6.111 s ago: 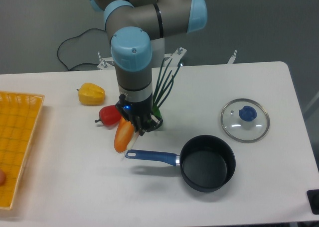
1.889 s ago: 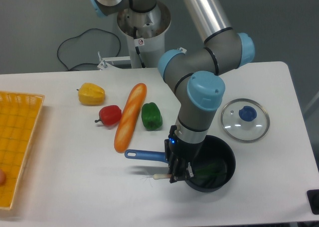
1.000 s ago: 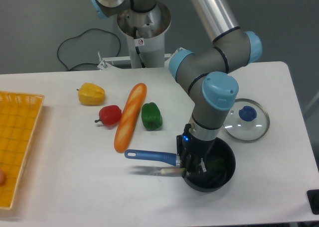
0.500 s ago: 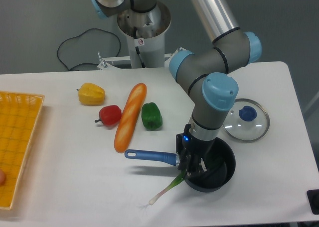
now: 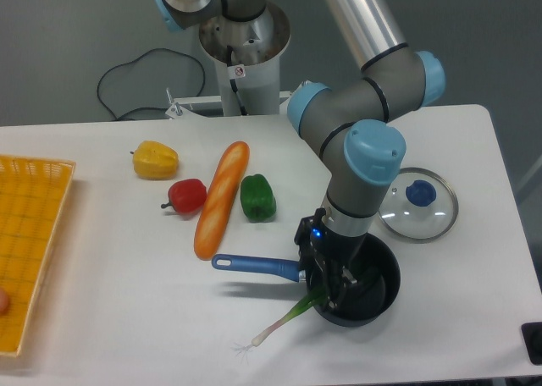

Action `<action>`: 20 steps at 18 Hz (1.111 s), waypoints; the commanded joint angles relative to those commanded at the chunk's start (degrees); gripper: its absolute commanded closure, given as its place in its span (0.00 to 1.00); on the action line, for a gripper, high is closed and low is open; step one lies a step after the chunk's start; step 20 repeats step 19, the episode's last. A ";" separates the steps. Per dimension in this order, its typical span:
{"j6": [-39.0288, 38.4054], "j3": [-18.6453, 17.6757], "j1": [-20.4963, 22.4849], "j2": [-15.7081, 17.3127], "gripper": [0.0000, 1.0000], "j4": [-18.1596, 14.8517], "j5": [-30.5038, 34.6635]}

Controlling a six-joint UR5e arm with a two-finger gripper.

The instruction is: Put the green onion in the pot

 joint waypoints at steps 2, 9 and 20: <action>0.09 -0.79 0.80 1.49 0.00 0.00 0.17; 0.53 -3.43 -0.25 4.84 0.00 -0.26 18.77; 0.00 -5.10 3.16 4.58 0.00 -5.27 24.52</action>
